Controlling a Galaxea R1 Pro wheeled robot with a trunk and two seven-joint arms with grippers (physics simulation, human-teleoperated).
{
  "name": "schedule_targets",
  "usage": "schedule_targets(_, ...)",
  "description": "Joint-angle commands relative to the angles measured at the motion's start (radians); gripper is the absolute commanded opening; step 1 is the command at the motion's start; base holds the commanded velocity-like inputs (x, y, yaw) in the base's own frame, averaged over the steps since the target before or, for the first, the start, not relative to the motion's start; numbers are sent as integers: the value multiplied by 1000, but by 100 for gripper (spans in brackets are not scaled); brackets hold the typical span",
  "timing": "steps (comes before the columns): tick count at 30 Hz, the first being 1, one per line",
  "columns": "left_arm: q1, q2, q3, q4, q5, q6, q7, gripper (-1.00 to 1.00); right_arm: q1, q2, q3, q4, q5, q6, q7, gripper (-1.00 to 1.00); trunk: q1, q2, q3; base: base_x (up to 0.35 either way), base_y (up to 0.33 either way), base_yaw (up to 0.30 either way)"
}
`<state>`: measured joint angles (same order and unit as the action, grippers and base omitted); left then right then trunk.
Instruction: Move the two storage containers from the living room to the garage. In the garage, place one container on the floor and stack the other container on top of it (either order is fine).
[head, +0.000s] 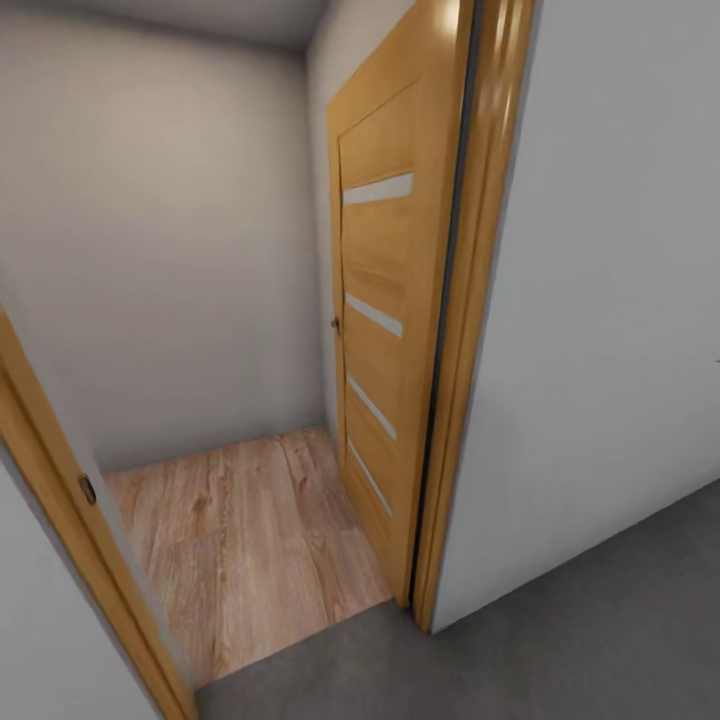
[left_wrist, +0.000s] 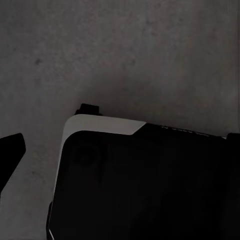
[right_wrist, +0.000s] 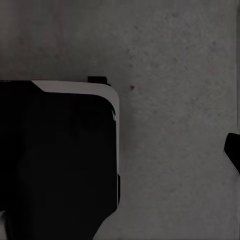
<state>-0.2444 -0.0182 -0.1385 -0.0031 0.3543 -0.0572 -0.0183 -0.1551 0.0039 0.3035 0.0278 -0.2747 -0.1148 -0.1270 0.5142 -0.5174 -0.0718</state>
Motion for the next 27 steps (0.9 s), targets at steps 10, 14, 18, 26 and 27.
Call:
schedule_targets(10, -1, 1, -8, 2, 11, -3, -2, 100, -1, 6, 4, 3, -24, 6, -2, 100, 1, -2, -2, 319, 0, 0)
schedule_targets(14, -1, 2, -8, 2, 11, -4, -2, 100, -1, 7, 3, 3, -24, 6, -2, 100, 1, -2, -2, 319, 0, 0)
schedule_targets(18, -1, 2, -8, 2, 11, -5, -2, 100, -1, 7, 3, 3, -22, 4, -2, 100, 1, -2, -2, 319, 0, 6)
schedule_targets(26, -1, 1, -9, 2, 11, -7, -2, 100, -1, 5, 3, 3, -15, -3, -2, 100, 1, -2, -2, 319, 0, 172)
schedule_targets(27, -1, 1, -9, 2, 11, -7, -2, 100, -1, 5, 3, 3, -15, -3, -2, 100, 1, -2, -2, 319, 0, 254)
